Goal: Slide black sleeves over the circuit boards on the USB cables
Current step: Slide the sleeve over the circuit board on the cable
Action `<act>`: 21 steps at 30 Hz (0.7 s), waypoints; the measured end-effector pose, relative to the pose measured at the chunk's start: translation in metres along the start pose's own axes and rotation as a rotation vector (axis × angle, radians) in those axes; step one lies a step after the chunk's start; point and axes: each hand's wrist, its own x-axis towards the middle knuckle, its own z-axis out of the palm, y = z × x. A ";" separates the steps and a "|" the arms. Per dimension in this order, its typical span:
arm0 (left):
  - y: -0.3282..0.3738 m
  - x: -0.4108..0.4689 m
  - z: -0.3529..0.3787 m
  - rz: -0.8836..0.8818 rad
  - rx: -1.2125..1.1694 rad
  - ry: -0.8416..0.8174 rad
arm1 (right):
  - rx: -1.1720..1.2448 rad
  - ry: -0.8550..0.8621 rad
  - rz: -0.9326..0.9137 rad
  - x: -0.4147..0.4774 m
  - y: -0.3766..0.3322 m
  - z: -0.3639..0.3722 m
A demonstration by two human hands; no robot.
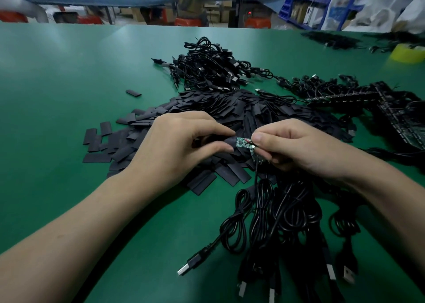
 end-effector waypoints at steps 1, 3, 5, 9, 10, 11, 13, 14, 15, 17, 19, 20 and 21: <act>0.000 0.000 0.000 0.017 0.000 0.000 | 0.013 0.004 0.003 0.000 0.000 0.000; 0.001 0.001 0.000 0.037 -0.009 0.014 | 0.035 0.008 0.006 0.000 0.001 -0.001; 0.003 0.001 0.000 0.057 -0.028 0.006 | 0.056 0.007 0.004 0.000 0.001 -0.001; 0.006 0.001 0.002 0.065 -0.038 -0.031 | 0.063 0.000 -0.004 0.001 0.003 0.000; 0.006 0.001 0.001 0.061 -0.035 -0.023 | 0.048 0.000 -0.008 0.001 0.003 0.000; 0.006 0.000 0.002 0.056 -0.037 -0.009 | 0.030 0.003 -0.012 0.001 0.003 0.000; 0.007 0.000 0.003 0.045 -0.057 0.017 | -0.012 0.009 -0.023 0.001 0.002 0.002; 0.008 0.000 0.004 0.044 -0.066 0.025 | -0.036 0.010 -0.031 0.001 0.001 0.002; 0.009 -0.001 0.006 0.046 -0.074 0.030 | -0.060 0.011 -0.038 0.001 0.000 0.003; 0.010 -0.001 0.008 0.053 -0.087 0.033 | -0.087 0.019 -0.046 0.001 0.000 0.004; 0.010 -0.001 0.009 0.059 -0.092 0.040 | -0.098 0.027 -0.049 0.001 0.000 0.003; 0.010 -0.001 0.009 0.061 -0.092 0.042 | -0.102 0.028 -0.051 0.001 0.000 0.004; 0.010 -0.001 0.009 0.063 -0.093 0.042 | -0.106 0.030 -0.053 0.001 0.000 0.004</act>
